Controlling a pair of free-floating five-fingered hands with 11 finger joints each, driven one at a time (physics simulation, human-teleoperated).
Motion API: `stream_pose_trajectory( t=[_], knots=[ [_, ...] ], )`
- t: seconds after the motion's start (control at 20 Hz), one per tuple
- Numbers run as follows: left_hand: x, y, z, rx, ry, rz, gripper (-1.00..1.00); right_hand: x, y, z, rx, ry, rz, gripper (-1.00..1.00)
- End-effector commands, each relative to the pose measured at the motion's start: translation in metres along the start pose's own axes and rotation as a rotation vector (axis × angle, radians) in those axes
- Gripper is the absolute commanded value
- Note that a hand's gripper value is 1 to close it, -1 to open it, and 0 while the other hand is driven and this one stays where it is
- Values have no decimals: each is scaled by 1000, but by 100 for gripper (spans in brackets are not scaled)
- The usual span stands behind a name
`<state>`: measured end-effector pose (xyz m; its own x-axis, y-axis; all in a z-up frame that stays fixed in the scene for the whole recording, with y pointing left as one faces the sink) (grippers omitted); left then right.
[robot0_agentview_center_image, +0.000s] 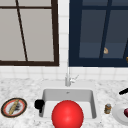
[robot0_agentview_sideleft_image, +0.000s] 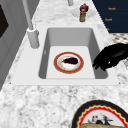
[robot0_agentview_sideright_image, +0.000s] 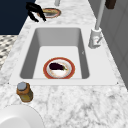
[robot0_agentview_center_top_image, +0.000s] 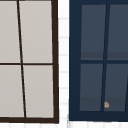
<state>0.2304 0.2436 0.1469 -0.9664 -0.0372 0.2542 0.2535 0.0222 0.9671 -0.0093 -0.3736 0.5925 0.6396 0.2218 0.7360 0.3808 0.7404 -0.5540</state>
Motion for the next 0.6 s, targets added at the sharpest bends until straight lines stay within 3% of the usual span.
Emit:
stream_pose_trajectory(
  t=[0.0, 0.15, 0.3, 0.35, 0.4, 0.45, 0.55],
  knots=[
    [0, 0, 0, 0, 0, 0, 0, 6, -13, 23, -18, 35, -99, -100],
    [0, 0, 0, 0, 0, 0, 0, 18, -13, 33, -70, 17, -131, -100],
    [0, 0, 0, 0, 0, 0, 0, 22, -15, 37, -112, 52, -165, -100],
    [0, 0, 0, 0, 0, 0, 0, 17, -8, 36, -104, 99, -142, -100],
    [0, 0, 0, 0, 0, 0, 0, 14, -16, 42, -121, 101, -148, -100],
    [0, 0, 0, 0, 0, 0, 0, 20, -12, 37, -89, 26, -96, -100],
    [0, 0, 0, 0, 0, 0, 0, 21, -15, 37, -93, 23, -106, -100]
  ],
)
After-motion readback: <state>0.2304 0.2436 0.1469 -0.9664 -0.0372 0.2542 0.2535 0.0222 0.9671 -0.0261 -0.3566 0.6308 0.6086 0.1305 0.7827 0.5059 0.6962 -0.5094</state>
